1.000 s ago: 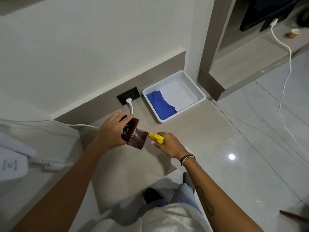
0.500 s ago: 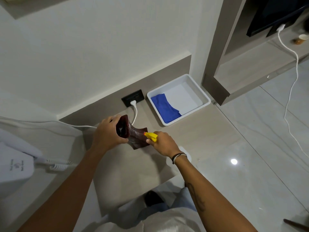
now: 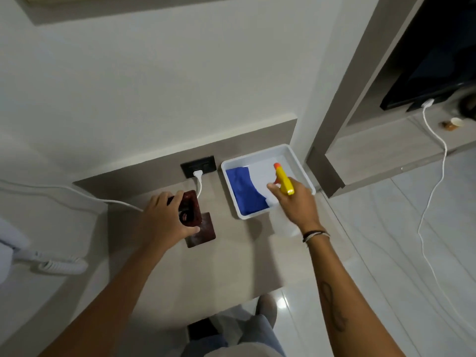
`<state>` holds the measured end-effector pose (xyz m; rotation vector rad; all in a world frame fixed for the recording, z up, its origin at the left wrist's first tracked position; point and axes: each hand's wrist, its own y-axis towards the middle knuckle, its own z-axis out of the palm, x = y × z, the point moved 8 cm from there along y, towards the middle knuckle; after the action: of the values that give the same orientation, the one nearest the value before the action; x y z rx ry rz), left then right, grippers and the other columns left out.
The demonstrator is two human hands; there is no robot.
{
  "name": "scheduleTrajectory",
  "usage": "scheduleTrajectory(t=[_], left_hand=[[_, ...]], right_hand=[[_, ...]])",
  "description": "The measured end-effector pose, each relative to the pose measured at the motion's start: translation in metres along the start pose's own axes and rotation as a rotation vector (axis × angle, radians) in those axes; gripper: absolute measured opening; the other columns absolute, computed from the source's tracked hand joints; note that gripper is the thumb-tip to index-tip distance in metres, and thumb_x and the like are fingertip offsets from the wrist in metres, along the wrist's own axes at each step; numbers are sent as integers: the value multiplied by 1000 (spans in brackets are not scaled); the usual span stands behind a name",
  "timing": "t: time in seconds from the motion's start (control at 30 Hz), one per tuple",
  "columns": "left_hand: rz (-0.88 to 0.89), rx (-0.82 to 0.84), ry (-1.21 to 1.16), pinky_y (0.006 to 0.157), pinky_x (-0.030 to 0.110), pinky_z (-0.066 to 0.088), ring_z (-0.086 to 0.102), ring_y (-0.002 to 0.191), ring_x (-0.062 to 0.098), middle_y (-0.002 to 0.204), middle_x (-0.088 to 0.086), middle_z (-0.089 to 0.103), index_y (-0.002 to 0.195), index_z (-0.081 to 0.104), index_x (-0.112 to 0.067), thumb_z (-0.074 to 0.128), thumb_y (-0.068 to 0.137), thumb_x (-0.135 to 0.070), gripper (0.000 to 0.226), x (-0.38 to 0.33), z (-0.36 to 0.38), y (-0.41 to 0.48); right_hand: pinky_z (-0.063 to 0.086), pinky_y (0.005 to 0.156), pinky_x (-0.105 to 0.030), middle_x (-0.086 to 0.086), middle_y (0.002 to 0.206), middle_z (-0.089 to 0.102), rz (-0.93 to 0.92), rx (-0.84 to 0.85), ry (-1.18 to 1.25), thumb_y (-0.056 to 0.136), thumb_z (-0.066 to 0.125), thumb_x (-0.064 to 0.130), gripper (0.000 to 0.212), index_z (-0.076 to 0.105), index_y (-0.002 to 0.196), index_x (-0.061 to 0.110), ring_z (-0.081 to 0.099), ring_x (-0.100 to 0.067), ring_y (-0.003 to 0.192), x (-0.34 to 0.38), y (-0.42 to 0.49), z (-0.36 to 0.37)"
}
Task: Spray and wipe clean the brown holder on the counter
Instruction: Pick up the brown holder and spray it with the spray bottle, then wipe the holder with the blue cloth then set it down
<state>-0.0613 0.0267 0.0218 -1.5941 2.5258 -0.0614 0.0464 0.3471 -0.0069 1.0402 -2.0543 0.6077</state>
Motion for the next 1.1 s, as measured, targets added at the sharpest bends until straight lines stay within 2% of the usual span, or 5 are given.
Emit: scheduleTrajectory(t=[0.47,0.7,0.8,0.9,1.1], left_hand=[[-168,-8,-208,99,49,55,47,133,30,143,2,47,147,42,-32,94,58,-60,107,-2,18,10],[-137,-46,-261,105,48,53,48,133,30,144,3,45,149,44,-29,98,55,-54,111,-1,25,13],[-99,-17,-251,115,51,45,38,144,31,152,5,40,153,40,-23,97,59,-52,114,-1,30,17],[-59,0,-303,121,51,38,29,150,29,157,4,32,156,36,-18,97,64,-42,114,-1,36,18],[-66,-78,-542,118,45,44,41,138,24,145,2,38,149,46,-19,97,57,-21,106,20,40,12]], right_hand=[[58,109,-50,-3,140,72,48,-28,172,99,74,26,44,65,141,14,71,-26,117,-33,93,19],[40,116,-15,4,144,58,-335,-391,-19,103,67,44,48,53,144,24,52,-5,135,3,54,14],[47,120,-34,-4,154,56,-522,25,-246,109,56,29,44,53,151,16,54,-21,142,29,50,93],[16,136,-42,-17,179,8,-370,490,-604,112,47,20,67,14,170,10,9,-36,166,9,63,158],[19,135,-48,-16,179,0,-229,585,-686,112,48,25,75,4,171,14,5,-38,166,-21,83,190]])
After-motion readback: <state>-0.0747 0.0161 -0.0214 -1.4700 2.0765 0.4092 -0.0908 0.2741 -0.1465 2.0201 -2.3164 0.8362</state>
